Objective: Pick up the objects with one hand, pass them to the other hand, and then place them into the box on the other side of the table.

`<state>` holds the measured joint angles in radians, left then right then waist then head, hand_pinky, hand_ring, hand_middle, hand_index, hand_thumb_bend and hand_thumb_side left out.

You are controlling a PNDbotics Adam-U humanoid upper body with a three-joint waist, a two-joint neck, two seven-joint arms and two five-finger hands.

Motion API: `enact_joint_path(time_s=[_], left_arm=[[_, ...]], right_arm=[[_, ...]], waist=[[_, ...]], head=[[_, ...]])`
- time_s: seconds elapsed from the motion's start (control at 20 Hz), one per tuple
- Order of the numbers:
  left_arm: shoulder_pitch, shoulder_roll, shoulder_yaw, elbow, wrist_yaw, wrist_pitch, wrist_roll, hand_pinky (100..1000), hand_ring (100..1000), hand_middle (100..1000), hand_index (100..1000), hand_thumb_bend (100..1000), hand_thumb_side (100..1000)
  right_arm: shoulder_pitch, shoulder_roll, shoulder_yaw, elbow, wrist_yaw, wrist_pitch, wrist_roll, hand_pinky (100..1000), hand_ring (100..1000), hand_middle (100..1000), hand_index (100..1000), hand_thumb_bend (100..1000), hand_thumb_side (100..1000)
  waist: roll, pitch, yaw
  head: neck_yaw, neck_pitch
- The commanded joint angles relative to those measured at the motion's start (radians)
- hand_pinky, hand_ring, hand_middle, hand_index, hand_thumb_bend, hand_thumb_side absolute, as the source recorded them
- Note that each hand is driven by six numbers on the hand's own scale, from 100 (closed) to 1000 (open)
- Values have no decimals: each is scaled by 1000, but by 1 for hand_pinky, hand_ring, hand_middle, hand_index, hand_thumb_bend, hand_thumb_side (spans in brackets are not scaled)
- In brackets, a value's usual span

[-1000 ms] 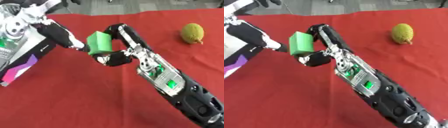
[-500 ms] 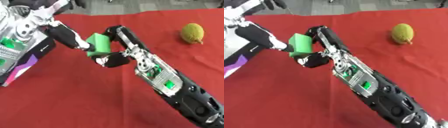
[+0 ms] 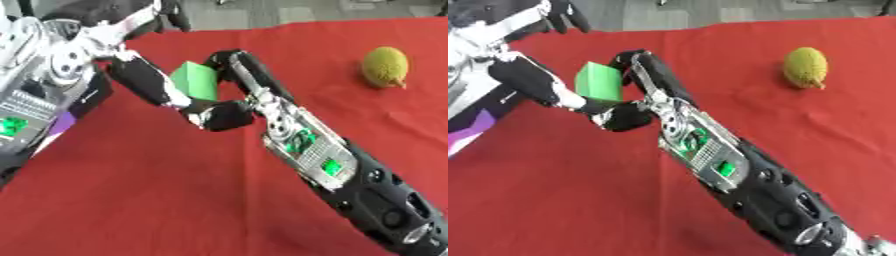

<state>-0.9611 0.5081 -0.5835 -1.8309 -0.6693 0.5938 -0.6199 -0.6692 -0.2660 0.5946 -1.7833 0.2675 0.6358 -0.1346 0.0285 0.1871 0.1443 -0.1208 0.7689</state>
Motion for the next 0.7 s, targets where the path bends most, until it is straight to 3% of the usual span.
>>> enact_joint_path(time_s=[0.05,0.35,0.7], left_arm=[[-28,3,0,7,1,43,-58,752,741,743,756,773,314],[-33,-4,-15,48,-24,28,-54,742,737,732,746,715,324],[-37,-11,-31,89,-35,6,-60,737,736,724,731,645,320]], right_arm=[[-22,6,0,4,7,2,-7,777,659,586,601,361,114],[-23,3,4,13,9,-3,11,774,658,585,600,357,109],[-7,-43,-2,-47,-18,9,26,772,657,585,599,358,102]], waist=[[11,-41,1],[11,-44,0],[10,-46,-1]], head=[[0,1],[1,1],[2,1]])
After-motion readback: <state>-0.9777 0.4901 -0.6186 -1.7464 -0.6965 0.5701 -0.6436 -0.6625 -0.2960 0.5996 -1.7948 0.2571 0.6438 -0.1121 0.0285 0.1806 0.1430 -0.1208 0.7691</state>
